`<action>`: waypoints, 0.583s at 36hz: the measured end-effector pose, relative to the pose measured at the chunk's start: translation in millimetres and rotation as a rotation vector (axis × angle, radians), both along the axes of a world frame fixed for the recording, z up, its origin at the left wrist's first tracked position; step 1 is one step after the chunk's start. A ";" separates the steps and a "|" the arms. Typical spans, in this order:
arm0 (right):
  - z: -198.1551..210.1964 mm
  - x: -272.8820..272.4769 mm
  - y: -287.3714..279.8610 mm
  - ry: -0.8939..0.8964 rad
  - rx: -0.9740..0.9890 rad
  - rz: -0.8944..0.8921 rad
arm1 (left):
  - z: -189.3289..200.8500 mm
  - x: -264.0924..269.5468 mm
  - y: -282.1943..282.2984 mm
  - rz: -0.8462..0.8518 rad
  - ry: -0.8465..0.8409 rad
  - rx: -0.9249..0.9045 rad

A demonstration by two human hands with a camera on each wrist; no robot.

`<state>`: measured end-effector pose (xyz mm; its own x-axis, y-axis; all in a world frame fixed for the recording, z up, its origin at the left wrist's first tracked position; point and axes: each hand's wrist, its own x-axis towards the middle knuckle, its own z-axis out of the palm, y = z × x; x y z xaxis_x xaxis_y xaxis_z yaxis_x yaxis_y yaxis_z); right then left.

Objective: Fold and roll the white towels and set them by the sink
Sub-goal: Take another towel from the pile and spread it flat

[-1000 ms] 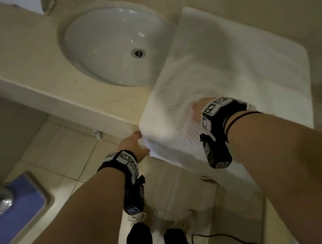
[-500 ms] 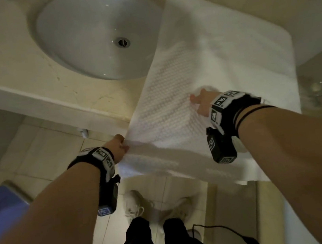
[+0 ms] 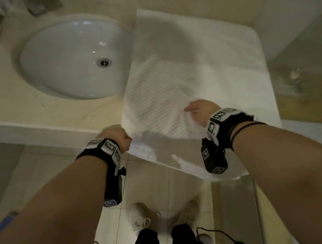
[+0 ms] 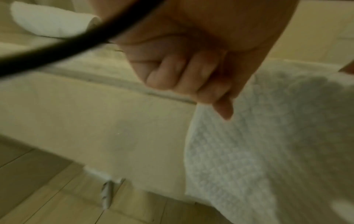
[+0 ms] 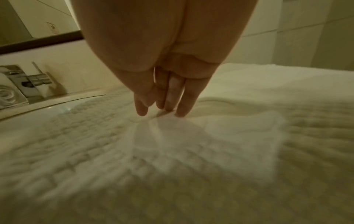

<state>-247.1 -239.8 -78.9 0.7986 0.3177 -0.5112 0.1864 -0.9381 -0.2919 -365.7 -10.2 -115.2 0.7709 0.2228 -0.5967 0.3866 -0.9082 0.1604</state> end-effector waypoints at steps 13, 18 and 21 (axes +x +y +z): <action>-14.1 -57.2 -151.8 -0.067 -0.163 -0.532 | 50.7 73.7 -157.7 -0.430 -0.247 -0.054; -37.6 -95.8 -192.9 -0.118 -0.080 -0.674 | 38.8 80.9 -233.2 -0.681 -0.154 -0.002; -44.5 -106.1 -214.1 -0.006 0.043 -0.840 | 35.8 83.4 -271.8 -0.754 -0.070 0.013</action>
